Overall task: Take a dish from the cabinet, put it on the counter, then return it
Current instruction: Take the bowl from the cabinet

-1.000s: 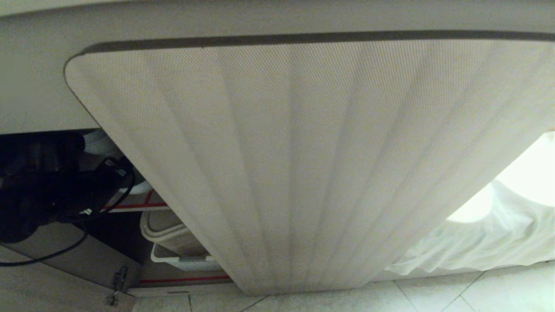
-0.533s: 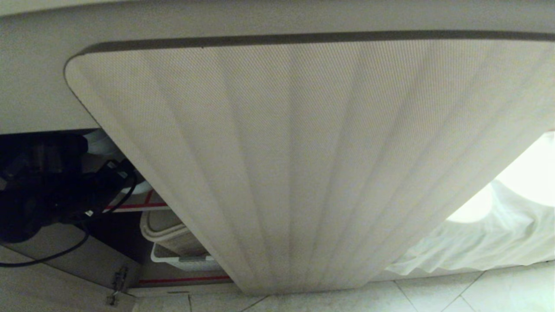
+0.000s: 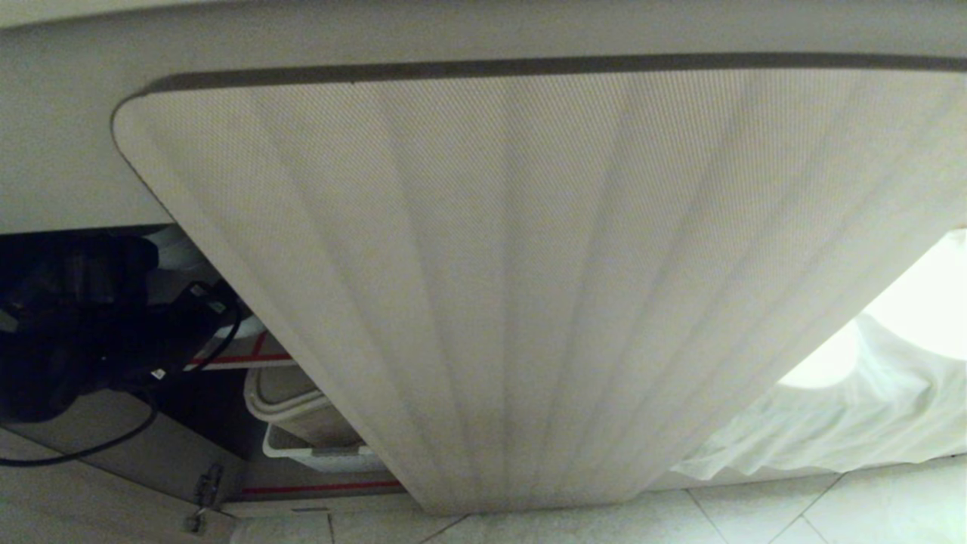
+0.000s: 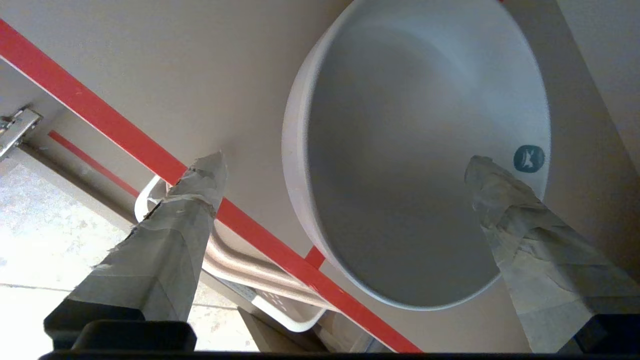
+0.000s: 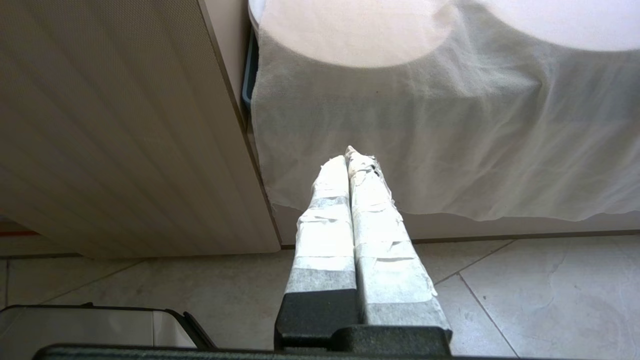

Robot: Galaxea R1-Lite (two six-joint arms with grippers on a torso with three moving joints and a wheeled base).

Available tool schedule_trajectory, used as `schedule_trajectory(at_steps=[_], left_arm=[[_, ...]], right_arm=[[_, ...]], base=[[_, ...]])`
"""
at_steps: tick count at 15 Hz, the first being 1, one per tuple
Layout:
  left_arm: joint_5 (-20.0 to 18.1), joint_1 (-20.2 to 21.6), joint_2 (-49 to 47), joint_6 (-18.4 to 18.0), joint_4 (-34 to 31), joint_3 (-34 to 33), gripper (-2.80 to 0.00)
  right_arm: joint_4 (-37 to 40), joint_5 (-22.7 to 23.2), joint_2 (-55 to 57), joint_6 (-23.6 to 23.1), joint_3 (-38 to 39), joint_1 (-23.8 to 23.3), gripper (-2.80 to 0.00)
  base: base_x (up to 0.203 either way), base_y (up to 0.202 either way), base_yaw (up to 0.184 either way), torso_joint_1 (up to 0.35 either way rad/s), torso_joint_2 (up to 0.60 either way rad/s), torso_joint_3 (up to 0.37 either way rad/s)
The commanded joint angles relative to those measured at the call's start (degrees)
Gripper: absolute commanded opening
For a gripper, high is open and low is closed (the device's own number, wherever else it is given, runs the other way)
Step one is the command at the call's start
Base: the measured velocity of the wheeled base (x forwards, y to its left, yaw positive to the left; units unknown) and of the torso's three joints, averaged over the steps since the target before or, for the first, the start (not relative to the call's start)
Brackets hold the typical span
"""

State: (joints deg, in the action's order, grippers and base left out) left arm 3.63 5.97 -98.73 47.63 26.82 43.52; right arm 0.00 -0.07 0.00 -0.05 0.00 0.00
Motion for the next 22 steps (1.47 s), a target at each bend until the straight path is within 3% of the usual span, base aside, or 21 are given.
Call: schedule_trajectory(at_steps=[1,21,22], left_arm=[[0.1,0.0,-0.2,0.3,0.2,0.0,0.0],[1.5,-1.1,-1.7,0.3,0.2,2.2,0.0],[1.5,-1.1,-1.9,0.3,0.3,2.3,-2.8]], right_arm=[[0.0,0.0,0.0,0.0,0.0,0.1,-2.8],[0.0,0.0,0.0,0.0,0.0,0.0,-2.8],[0.0,0.0,0.0,0.0,0.0,0.0,-2.8]], base=[[0.0,0.0,0.0,0.0,0.0,0.0],[0.0,0.0,0.0,0.0,0.0,0.0],[0.0,0.0,0.0,0.0,0.0,0.0]])
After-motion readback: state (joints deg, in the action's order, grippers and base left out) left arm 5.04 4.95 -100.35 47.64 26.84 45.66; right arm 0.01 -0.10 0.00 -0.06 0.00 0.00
